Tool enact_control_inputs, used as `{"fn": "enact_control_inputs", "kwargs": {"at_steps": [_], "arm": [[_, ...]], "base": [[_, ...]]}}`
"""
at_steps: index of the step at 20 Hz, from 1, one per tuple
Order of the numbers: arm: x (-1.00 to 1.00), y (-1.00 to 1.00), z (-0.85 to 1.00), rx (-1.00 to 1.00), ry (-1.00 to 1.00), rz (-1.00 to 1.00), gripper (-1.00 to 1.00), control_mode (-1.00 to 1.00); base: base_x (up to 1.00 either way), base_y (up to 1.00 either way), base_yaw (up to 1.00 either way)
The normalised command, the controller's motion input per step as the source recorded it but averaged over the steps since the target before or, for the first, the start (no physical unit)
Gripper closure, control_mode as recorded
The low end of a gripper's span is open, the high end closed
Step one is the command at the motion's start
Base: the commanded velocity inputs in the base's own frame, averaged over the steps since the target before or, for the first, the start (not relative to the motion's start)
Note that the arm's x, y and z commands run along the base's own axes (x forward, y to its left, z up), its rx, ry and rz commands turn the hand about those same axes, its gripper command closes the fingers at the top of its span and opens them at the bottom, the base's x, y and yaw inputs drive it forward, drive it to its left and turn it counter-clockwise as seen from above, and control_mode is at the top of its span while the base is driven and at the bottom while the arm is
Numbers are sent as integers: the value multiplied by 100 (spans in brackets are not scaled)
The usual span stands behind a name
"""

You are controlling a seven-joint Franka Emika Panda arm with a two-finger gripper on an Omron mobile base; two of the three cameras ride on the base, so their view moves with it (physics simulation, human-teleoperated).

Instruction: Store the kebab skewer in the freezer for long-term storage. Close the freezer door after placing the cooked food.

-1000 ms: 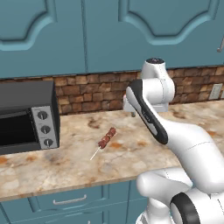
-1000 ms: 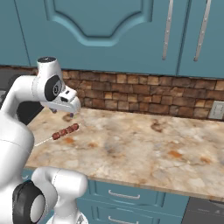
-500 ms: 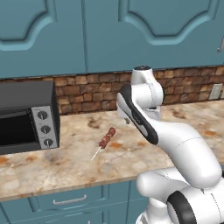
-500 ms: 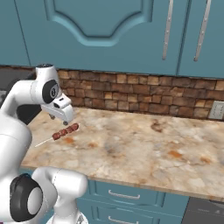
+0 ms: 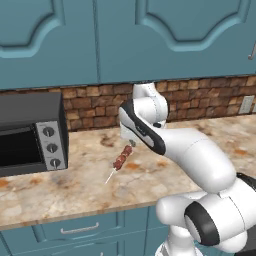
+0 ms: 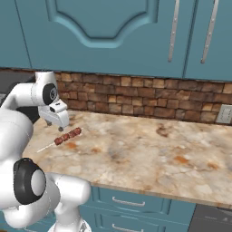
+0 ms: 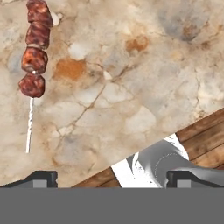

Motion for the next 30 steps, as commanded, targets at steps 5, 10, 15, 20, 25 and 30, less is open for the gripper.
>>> {"fn": "enact_control_inputs", "kwargs": {"at_steps": [5,10,15,20,25,30], "arm": [[0,21,-32,-1,1,-2,-100,-100],[6,2,-35,2,-2,0,-100,-100],[5,2,-47,7,-22,1,-100,-100],[17,0,-39,2,-14,0,-100,-100],[43,7,-2,0,5,0,-100,-100],[29,42,-2,0,10,0,-100,-100]], "base": [[0,0,0],[0,0,0],[0,0,0],[0,0,0],[0,0,0],[0,0,0]]}}
